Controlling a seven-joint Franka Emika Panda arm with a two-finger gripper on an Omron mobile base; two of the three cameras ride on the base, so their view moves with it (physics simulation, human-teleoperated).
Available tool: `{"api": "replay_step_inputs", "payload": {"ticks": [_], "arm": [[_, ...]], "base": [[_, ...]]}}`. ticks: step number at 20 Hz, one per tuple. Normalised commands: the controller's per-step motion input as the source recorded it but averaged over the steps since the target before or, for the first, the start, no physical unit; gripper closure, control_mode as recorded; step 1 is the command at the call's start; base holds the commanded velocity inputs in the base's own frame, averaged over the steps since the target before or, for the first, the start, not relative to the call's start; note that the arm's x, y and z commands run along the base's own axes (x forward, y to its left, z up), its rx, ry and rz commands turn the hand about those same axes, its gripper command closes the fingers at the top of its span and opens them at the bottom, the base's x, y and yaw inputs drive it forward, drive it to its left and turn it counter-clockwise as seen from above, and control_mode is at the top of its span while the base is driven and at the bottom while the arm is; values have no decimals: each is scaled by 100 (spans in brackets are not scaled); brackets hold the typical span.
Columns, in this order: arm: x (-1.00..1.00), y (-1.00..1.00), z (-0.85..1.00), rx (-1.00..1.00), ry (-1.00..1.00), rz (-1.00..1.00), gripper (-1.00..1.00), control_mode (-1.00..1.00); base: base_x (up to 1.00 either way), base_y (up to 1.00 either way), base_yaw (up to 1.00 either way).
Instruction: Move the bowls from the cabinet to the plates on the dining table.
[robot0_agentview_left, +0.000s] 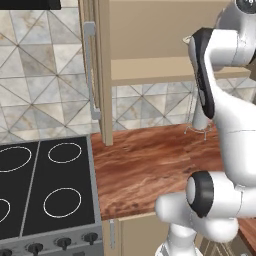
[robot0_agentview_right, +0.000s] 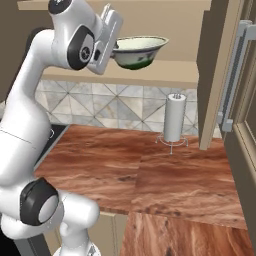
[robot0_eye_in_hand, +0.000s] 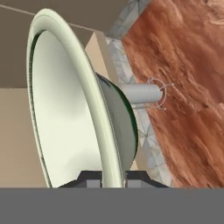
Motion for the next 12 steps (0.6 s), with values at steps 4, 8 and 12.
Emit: {"api": "replay_step_inputs", "payload": {"ticks": [4, 8, 12], "arm": [[-62, 8, 1, 8, 0, 1, 100, -100], [-62, 9, 0, 7, 0, 3, 100, -100], [-56, 10, 0, 4, 0, 5, 100, -100]], "base": [[0, 0, 0], [0, 0, 0], [0, 0, 0]]}}
